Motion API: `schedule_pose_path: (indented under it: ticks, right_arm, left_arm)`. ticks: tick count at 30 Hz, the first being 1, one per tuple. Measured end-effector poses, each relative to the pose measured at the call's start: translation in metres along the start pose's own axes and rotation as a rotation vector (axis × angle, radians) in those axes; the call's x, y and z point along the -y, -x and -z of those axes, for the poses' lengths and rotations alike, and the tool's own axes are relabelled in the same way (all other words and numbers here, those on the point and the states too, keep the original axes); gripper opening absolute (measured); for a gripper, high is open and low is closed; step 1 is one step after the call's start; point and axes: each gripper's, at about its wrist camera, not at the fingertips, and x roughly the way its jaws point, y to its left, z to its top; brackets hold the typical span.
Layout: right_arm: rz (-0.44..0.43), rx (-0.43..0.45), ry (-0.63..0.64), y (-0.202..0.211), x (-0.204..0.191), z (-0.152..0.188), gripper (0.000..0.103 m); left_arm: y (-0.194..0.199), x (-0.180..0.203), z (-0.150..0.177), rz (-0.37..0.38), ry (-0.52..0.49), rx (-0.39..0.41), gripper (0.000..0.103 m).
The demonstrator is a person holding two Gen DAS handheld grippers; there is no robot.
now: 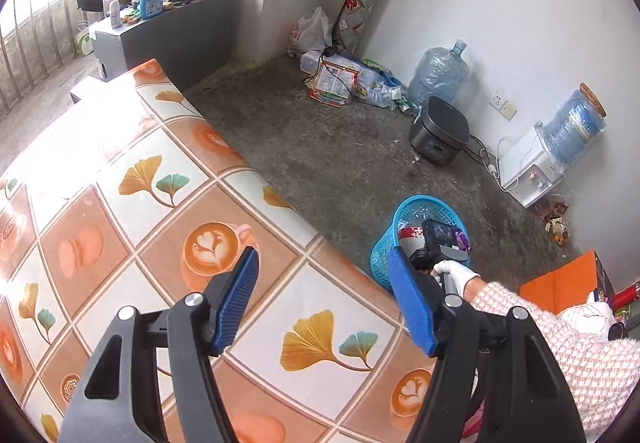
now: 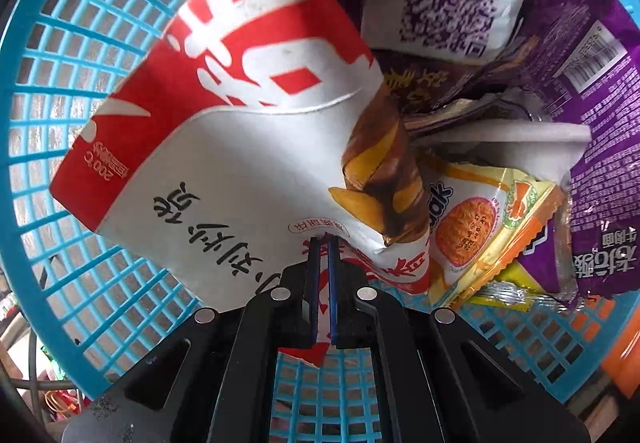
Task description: Collect trash
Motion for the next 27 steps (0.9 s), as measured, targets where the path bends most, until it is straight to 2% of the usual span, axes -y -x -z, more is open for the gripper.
schedule_pose_path:
  ticks: [2, 3, 5, 9, 12, 14, 16, 17, 18, 20, 22, 24, 27]
  right_arm:
    - [-0.046, 0.016, -0.032, 0.000, 0.007, 0.009, 0.013]
    - [-0.084, 0.042, -0.045, 0.004, 0.012, 0.016, 0.020]
    - [-0.168, 0.116, -0.062, 0.021, 0.021, 0.035, 0.028]
    - [-0.283, 0.271, -0.091, 0.067, 0.045, 0.085, 0.031]
    - [-0.390, 0.428, -0.127, 0.113, 0.065, 0.136, 0.036]
    - [-0.453, 0.530, -0.122, 0.148, 0.066, 0.164, 0.041]
    - [-0.485, 0.628, -0.074, 0.185, 0.051, 0.181, 0.049]
    - [-0.486, 0.677, -0.028, 0.201, 0.041, 0.193, 0.055]
    - [-0.480, 0.714, 0.025, 0.214, 0.032, 0.204, 0.056]
    - [-0.465, 0.796, 0.141, 0.252, 0.006, 0.215, 0.061]
    - [-0.468, 0.882, 0.257, 0.288, -0.018, 0.231, 0.064]
    - [-0.500, 0.978, 0.348, 0.318, -0.036, 0.257, 0.081]
    - [-0.559, 1.122, 0.467, 0.353, -0.060, 0.298, 0.096]
  left_arm:
    - [0.004, 0.000, 0.001, 0.016, 0.012, 0.012, 0.065]
    - [0.007, 0.001, 0.002, 0.024, 0.014, 0.021, 0.065]
    - [0.012, 0.003, 0.004, 0.030, 0.006, 0.043, 0.066]
    - [0.028, 0.008, 0.012, 0.032, -0.002, 0.095, 0.068]
    - [0.043, 0.011, 0.019, 0.047, 0.017, 0.133, 0.070]
    - [0.058, 0.011, 0.024, 0.028, 0.040, 0.177, 0.079]
    - [0.077, 0.012, 0.032, -0.010, 0.084, 0.243, 0.086]
    - [0.088, 0.012, 0.038, -0.045, 0.113, 0.281, 0.093]
    - [0.099, 0.012, 0.044, -0.093, 0.144, 0.323, 0.097]
    - [0.120, 0.012, 0.059, -0.200, 0.195, 0.390, 0.098]
    - [0.135, 0.013, 0.074, -0.297, 0.219, 0.415, 0.098]
    - [0.145, 0.012, 0.091, -0.370, 0.237, 0.429, 0.098]
    - [0.155, 0.010, 0.120, -0.457, 0.243, 0.427, 0.098]
